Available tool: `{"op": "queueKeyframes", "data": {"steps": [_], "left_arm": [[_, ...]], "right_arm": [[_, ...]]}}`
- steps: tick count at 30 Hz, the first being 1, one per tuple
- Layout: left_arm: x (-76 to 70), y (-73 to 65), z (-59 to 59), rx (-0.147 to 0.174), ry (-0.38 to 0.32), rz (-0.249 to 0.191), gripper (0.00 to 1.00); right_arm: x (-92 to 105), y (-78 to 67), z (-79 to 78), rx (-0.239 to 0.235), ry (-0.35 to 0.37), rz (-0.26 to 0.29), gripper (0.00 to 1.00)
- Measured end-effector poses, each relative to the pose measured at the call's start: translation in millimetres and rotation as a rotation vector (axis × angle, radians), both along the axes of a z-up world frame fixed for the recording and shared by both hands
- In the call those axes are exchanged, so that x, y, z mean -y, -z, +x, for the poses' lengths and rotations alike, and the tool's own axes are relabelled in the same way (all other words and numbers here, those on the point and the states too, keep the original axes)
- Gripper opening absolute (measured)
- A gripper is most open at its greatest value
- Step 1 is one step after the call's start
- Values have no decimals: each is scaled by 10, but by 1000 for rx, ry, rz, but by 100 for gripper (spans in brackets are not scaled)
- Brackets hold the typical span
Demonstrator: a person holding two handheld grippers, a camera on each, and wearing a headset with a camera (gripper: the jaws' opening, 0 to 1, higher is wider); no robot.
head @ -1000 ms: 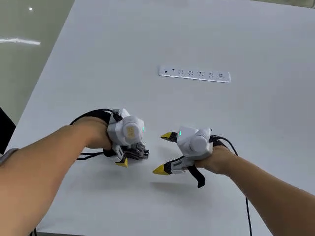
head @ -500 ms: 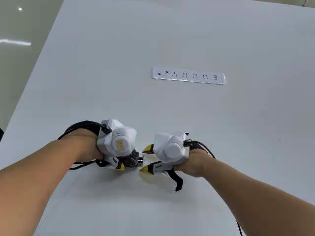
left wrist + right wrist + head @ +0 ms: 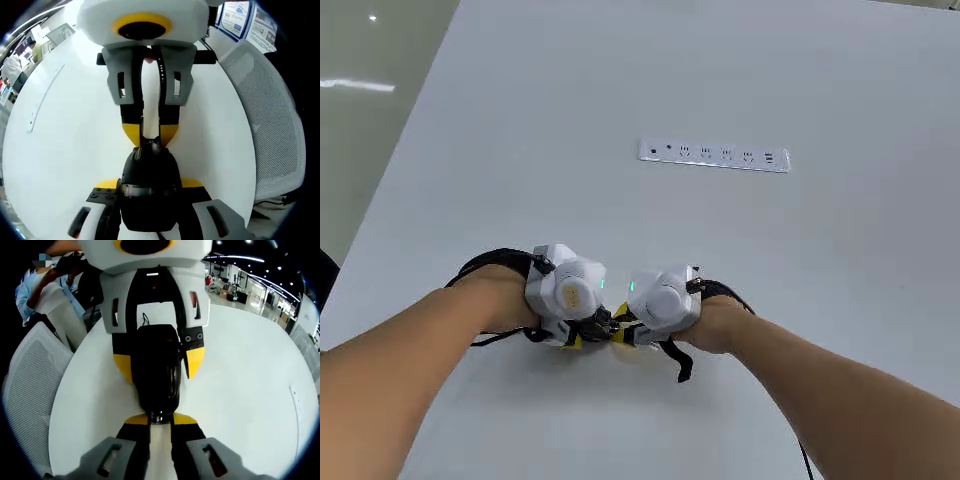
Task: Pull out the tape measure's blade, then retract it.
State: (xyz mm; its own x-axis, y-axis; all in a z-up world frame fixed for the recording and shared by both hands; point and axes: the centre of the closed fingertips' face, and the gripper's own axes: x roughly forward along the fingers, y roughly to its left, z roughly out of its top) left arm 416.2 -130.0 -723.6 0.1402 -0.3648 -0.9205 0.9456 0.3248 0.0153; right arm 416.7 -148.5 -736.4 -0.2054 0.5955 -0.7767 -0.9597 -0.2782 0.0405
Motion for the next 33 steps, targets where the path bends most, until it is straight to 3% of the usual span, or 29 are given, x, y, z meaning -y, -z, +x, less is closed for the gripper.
{"op": "queueKeyframes", "data": {"steps": [3, 6, 10, 12, 15, 30, 31, 33], "left_arm": [[-3, 7, 0, -2, -2, 3, 40], [-40, 44, -10, 19, 39, 46, 40], [-62, 33, -3, 14, 35, 59, 40], [-78, 12, 18, 22, 17, 57, 39], [-81, 18, 13, 24, 13, 55, 38], [-89, 14, 8, 15, 18, 58, 38], [-94, 3, 8, 19, -2, 45, 38], [-93, 2, 9, 20, -2, 44, 38]], "right_arm": [[-2, 1, 0, 5, -2, -3, 14], [-1, 3, -5, 12, 2, -13, 14], [2, 3, -2, 29, -11, -17, 13], [13, 5, -2, 8, 19, -30, 12], [15, -1, -1, 31, -16, -23, 12], [34, -10, -3, 37, -22, -27, 11], [183, -9, 71, 37, -6, -42, 11], [209, -7, 73, 37, -3, -45, 11]]}}
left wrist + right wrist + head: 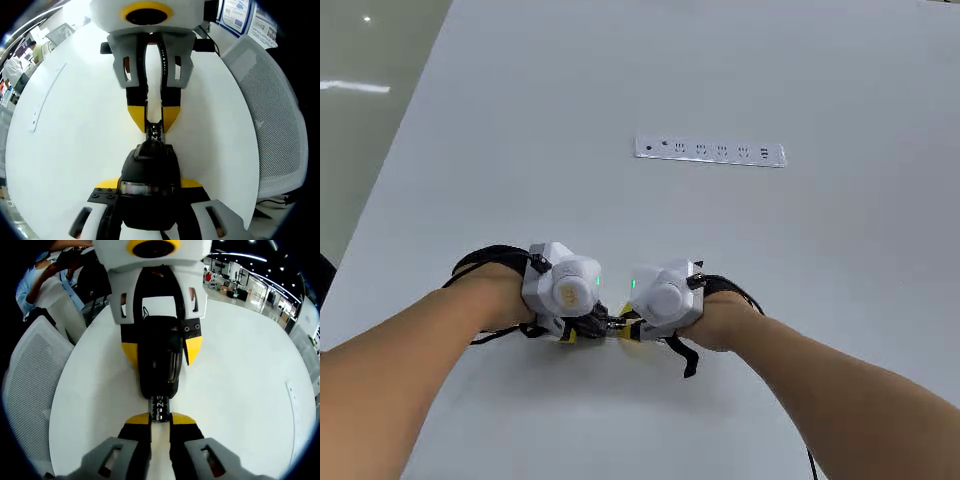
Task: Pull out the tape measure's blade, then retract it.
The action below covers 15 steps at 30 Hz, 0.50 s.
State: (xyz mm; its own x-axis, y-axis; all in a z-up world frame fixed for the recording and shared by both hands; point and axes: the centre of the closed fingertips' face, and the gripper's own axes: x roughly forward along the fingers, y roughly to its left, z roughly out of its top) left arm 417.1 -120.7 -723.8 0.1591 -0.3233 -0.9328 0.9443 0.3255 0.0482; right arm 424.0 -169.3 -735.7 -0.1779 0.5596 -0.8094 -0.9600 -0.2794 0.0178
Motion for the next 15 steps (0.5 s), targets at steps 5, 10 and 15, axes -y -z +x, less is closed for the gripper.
{"op": "queueKeyframes", "data": {"steps": [5, 10, 15], "left_arm": [[0, -4, 5, -5, -10, 1, 38], [1, -5, 2, -2, -3, -3, 38], [4, 0, 5, -1, -7, 3, 38]], "right_arm": [[110, 2, 51, -4, 26, -16, 11], [205, -4, 65, -12, 38, -18, 11], [307, -3, 101, -10, 49, -29, 11]]}}
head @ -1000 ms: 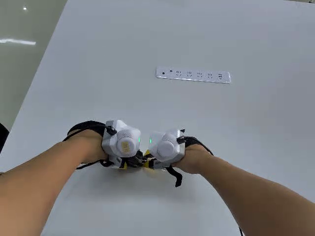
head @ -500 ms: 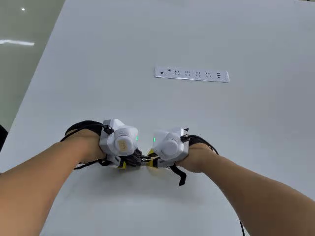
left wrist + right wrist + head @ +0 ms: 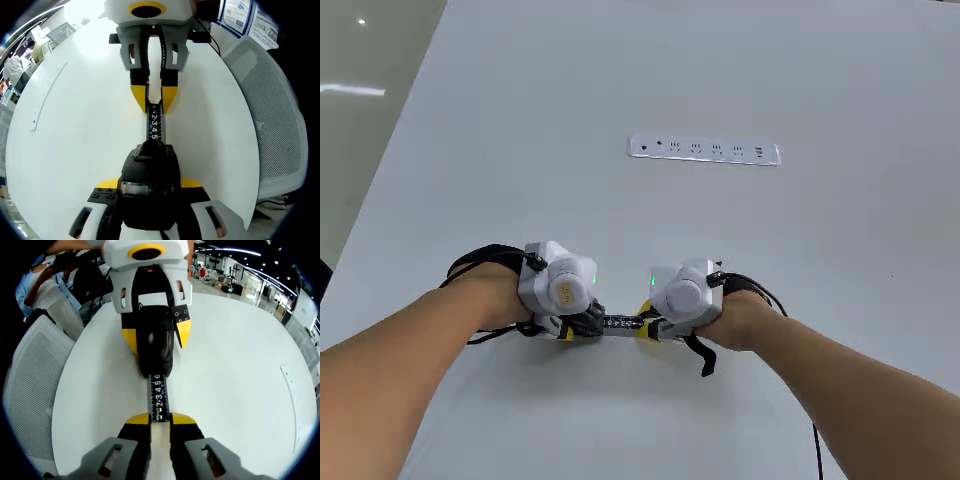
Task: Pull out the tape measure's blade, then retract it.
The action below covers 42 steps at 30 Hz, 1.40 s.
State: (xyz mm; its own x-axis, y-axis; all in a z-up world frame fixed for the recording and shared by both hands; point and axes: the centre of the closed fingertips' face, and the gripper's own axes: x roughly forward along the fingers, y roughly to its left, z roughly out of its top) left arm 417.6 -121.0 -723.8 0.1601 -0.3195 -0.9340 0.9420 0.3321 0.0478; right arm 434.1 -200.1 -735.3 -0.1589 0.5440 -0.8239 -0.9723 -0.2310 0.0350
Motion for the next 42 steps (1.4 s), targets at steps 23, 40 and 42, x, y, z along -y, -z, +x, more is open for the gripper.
{"op": "queueKeyframes", "data": {"steps": [23, 40, 42], "left_arm": [[-4, 13, 13, -5, -3, 18, 38], [-12, 19, 14, -16, -11, 26, 38], [-11, 19, 12, -15, -11, 27, 38]], "right_arm": [[539, 5, 193, 10, 61, -45, 11], [839, 18, 302, 5, 96, -75, 11], [876, 19, 311, 3, 100, -79, 11]]}}
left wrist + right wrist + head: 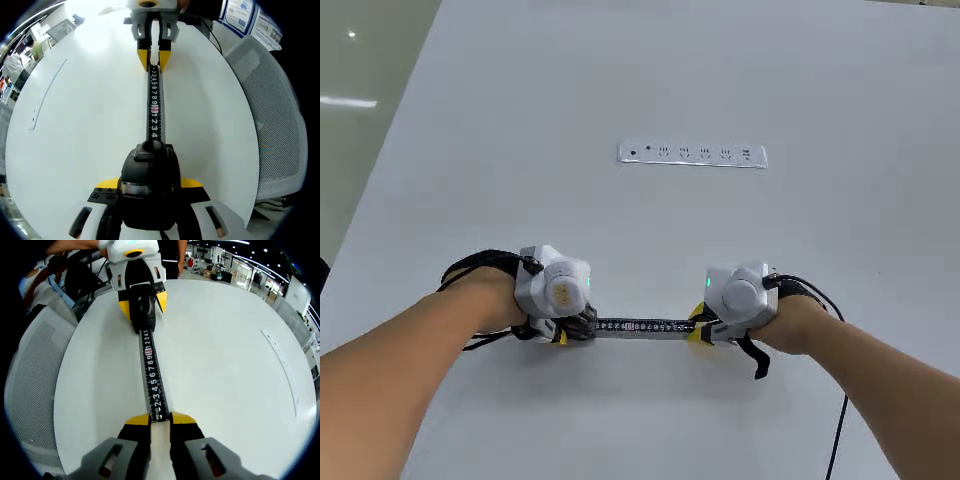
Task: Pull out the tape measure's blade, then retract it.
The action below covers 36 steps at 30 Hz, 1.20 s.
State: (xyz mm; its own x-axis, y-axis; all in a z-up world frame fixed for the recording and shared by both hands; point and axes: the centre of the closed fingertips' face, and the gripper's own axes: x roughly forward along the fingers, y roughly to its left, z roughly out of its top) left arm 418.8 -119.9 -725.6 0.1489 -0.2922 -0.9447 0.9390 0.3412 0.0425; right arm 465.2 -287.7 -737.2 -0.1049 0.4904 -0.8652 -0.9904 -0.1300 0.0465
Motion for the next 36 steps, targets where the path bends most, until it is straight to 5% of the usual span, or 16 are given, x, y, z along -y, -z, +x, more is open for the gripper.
{"op": "queueKeyframes", "data": {"steps": [36], "left_arm": [[12, 2, -6, -1, 0, -3, 38]], "right_arm": [[604, 1, 169, 8, 53, -49, 11]]}}
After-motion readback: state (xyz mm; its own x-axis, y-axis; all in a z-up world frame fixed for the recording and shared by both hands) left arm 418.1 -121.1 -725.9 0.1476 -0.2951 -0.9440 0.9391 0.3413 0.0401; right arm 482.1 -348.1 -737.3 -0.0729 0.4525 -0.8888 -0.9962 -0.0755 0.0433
